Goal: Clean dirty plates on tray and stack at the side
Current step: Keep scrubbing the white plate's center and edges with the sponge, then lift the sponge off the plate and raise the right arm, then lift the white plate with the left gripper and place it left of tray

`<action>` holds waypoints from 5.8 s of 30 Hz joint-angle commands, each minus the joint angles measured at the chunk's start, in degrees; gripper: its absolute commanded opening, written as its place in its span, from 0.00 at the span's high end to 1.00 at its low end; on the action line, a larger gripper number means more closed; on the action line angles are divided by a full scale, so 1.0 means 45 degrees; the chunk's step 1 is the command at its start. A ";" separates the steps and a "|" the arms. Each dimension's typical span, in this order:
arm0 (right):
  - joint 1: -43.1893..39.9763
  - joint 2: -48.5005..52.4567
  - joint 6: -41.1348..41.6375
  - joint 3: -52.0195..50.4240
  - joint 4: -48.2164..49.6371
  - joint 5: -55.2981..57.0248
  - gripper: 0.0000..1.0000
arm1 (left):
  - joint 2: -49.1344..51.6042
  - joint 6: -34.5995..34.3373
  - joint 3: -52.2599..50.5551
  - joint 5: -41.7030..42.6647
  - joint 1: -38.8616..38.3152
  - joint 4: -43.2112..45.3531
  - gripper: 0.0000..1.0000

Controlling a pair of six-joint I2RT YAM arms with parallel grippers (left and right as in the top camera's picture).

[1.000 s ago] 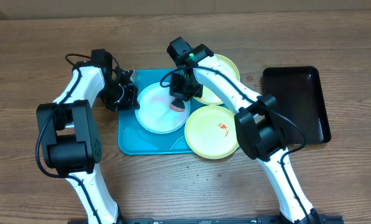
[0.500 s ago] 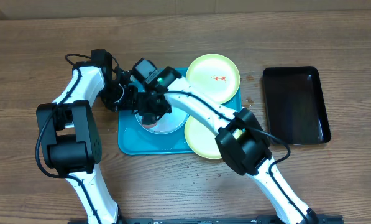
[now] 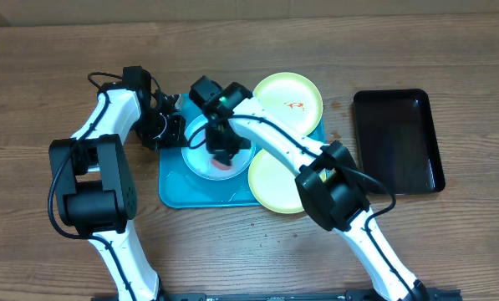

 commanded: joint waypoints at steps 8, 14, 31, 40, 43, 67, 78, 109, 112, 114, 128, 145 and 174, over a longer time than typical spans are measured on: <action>-0.0937 -0.0199 -0.3643 0.0185 -0.0461 0.3449 0.96 | 0.0209 -0.0005 0.0019 -0.0005 0.0024 -0.0015 0.96; -0.0860 -0.0199 -0.3861 0.0180 0.0894 0.2477 0.96 | 0.0209 -0.0005 0.0015 0.0000 0.0019 0.0000 0.96; -0.0588 0.0495 -0.2390 0.0092 0.2837 -0.5251 0.96 | 0.0209 -0.0005 0.0015 0.0000 0.0005 0.0015 0.96; -0.0622 0.0495 -0.2069 0.0092 0.1093 -0.6028 0.96 | 0.0209 -0.0005 0.0015 0.0000 0.0005 0.0010 0.96; -0.0695 0.0495 -0.2069 0.0097 0.0403 -0.4371 0.96 | 0.0209 -0.0005 0.0015 0.0000 0.0005 0.0005 0.96; -0.0758 0.0491 -0.1404 0.2147 -0.0505 0.5770 0.96 | 0.0209 0.0000 0.0019 -0.0015 0.0005 0.0058 0.96; -0.1030 -0.0248 -0.1846 0.6800 -0.2817 0.0704 0.96 | 0.0189 -0.0282 0.0068 0.0102 0.0015 -0.0102 0.96; -0.5013 -0.1389 -0.2467 0.9039 -0.5717 -0.0782 0.96 | -0.6771 -0.3211 0.0073 -1.3634 -0.3769 -0.0525 0.96; -0.5022 -0.1389 -0.2467 0.9039 -0.5717 -0.0787 0.96 | -0.6771 -0.4177 0.0073 -1.6364 -0.5081 -0.0578 0.96; -0.5022 -0.1389 -0.2467 0.9039 -0.5717 -0.0782 0.96 | -0.6771 -0.4658 0.0073 -1.7889 -0.5858 -0.0583 0.96; -0.5022 -0.1389 -0.2463 0.9034 -0.5717 -0.0593 0.96 | -0.6771 -0.5013 0.0073 -2.4703 -0.8568 -0.0141 0.95; -0.5022 -0.1389 -0.2463 0.9034 -0.5717 -0.0597 0.96 | -0.6771 -0.4959 0.0073 -2.3892 -0.8762 -0.0131 0.96; -0.5017 -0.1389 -0.2463 0.9034 -0.5722 -0.0607 0.96 | -0.6703 -0.2472 -0.0850 -0.1919 0.1899 -0.0345 0.96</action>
